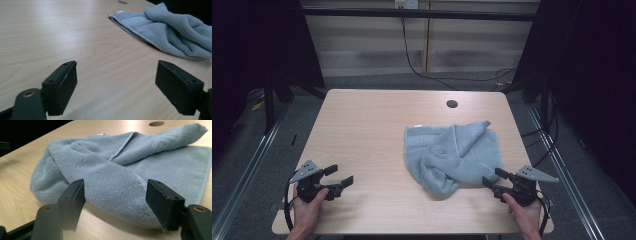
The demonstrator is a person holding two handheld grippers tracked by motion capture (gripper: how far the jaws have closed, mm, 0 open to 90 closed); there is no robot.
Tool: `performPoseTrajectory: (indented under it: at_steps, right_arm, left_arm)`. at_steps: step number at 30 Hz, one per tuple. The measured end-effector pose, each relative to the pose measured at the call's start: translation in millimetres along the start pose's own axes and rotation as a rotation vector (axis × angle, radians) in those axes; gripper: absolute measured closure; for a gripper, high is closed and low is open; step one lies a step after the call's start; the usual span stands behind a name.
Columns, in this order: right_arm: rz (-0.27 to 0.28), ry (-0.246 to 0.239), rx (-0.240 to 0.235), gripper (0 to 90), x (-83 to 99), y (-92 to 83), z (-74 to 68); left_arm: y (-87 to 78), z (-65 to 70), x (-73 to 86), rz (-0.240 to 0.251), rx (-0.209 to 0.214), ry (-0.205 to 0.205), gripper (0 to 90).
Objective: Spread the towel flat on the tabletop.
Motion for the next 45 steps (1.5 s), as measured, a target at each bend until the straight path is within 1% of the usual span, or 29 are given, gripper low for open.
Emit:
performPoseTrajectory:
  at_steps: [1,2,3,5,7,13,15,17,18,20,22,26,27,28,30,31,32,33,34,35,36,37,38,40,41,42,43,44,45]
  right_arm:
    - [-0.003,0.004,0.0,32.5,0.1,0.3,-0.7]
    - [-0.003,0.004,0.0,32.5,0.1,0.3,-0.7]
    - [-0.013,-0.003,0.026,30.6,1.0,1.3,-1.2]
    - [-0.033,0.006,0.0,29.7,2.9,4.0,-4.5]
    - [-0.051,0.012,-0.015,28.4,3.2,6.1,-7.2]
    - [-0.077,-0.003,-0.025,24.8,-7.9,13.3,-9.2]
    - [-0.097,-0.024,-0.031,22.5,-14.7,22.5,-8.5]
    - [-0.117,-0.037,-0.04,22.5,-18.8,29.3,-8.0]
    - [-0.117,-0.037,-0.04,22.5,-18.8,29.3,-8.0]
    - [-0.118,-0.032,-0.062,22.0,-27.4,40.7,-5.8]
    - [-0.127,-0.033,-0.073,21.6,-29.6,45.1,-5.0]
    - [-0.143,-0.041,-0.086,20.3,-39.3,61.6,4.1]
    - [-0.146,-0.028,-0.091,19.7,-42.0,68.8,10.0]
    - [-0.146,-0.028,-0.091,19.7,-42.0,68.8,10.0]
    - [-0.185,-0.014,-0.102,18.4,-36.6,83.1,19.6]
    - [-0.185,-0.014,-0.102,18.4,-36.6,83.1,19.6]
    - [-0.222,-0.002,-0.099,17.1,-29.8,92.2,24.1]
    - [-0.222,-0.002,-0.099,17.1,-29.8,92.2,24.1]
    - [-0.254,-0.003,-0.099,17.1,-23.3,98.9,25.6]
    - [-0.254,-0.003,-0.099,17.1,-23.3,98.9,25.6]
    - [-0.277,-0.012,-0.098,16.9,-18.0,103.0,26.2]
    - [-0.288,-0.015,-0.098,18.0,-15.4,104.8,25.8]
    - [-0.31,-0.016,-0.102,19.7,-11.2,106.8,24.5]
    - [-0.36,-0.017,-0.097,20.9,-0.1,112.1,24.0]
    - [-0.36,-0.017,-0.097,20.9,-0.1,112.1,24.0]
    - [-0.351,-0.015,-0.108,24.1,3.8,115.4,23.1]
    - [-0.351,-0.015,-0.108,24.1,3.8,115.4,23.1]
    - [-0.354,-0.018,-0.109,28.6,3.8,115.5,22.0]
    - [-0.362,-0.027,-0.118,38.1,4.6,115.0,18.3]
  left_arm:
    - [0.3,0.0,0.4,-0.008,0.009,-0.021,17.8]
    - [0.3,0.0,0.4,-0.008,0.009,-0.021,18.9]
    - [0.9,-0.4,0.6,-0.01,0.006,-0.02,21.2]
    - [1.9,0.0,1.4,-0.01,-0.011,0.002,22.3]
    - [2.7,1.8,1.7,-0.013,-0.005,0.005,22.3]
    - [2.9,5.6,1.0,-0.012,0.006,0.013,22.3]
    - [3.2,12.8,1.2,-0.017,0.043,0.04,22.1]
    - [3.1,17.4,0.4,-0.011,0.045,0.068,21.8]
    - [3.1,17.4,0.4,-0.011,0.045,0.068,21.1]
    - [3.4,22.1,-1.8,-0.009,0.067,0.057,20.7]
    - [5.0,23.2,-2.1,-0.012,0.07,0.058,20.7]
    - [11.2,26.5,-7.1,-0.012,0.077,0.059,20.7]
    - [12.7,27.2,-8.4,-0.012,0.079,0.057,20.7]
    - [14.3,28.5,-9.3,-0.015,0.084,0.055,20.7]
    - [17.6,32.2,-12.5,-0.014,0.097,0.064,20.7]
    - [17.6,32.2,-12.5,-0.014,0.097,0.064,20.8]
    - [17.5,34.9,-15.1,-0.001,0.126,0.042,21.9]
    - [17.4,37.7,-17.9,0.002,0.147,0.025,21.9]
    - [17.8,42.0,-22.8,0.015,0.121,0.078,22.0]
    - [17.8,42.0,-22.8,0.015,0.121,0.078,22.0]
    - [19.0,46.4,-29.1,0.027,0.152,0.043,21.9]
    - [21.1,46.3,-31.3,0.026,0.147,0.037,21.9]
    - [24.5,45.5,-33.9,0.034,0.124,0.039,21.9]
    - [31.2,47.8,-36.5,0.029,0.118,0.064,21.9]
    - [31.2,47.8,-36.5,0.029,0.118,0.064,21.9]
    - [34.0,49.2,-37.0,0.028,0.113,0.075,21.9]
    - [35.7,52.1,-36.7,0.024,0.123,0.08,21.9]
    - [36.9,55.2,-35.4,0.019,0.134,0.094,21.9]
    - [38.0,58.6,-30.8,0.003,0.133,0.144,21.7]
Point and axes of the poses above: each handheld gripper's, and its own axes: y roughly forward along the jaws, x roughly out of its underside, z roughly to its right, the point moved 10 cm from there along y, roughly forward along the jaws, and after that the axes turned 15 degrees about -x, right-handed, at the moved point
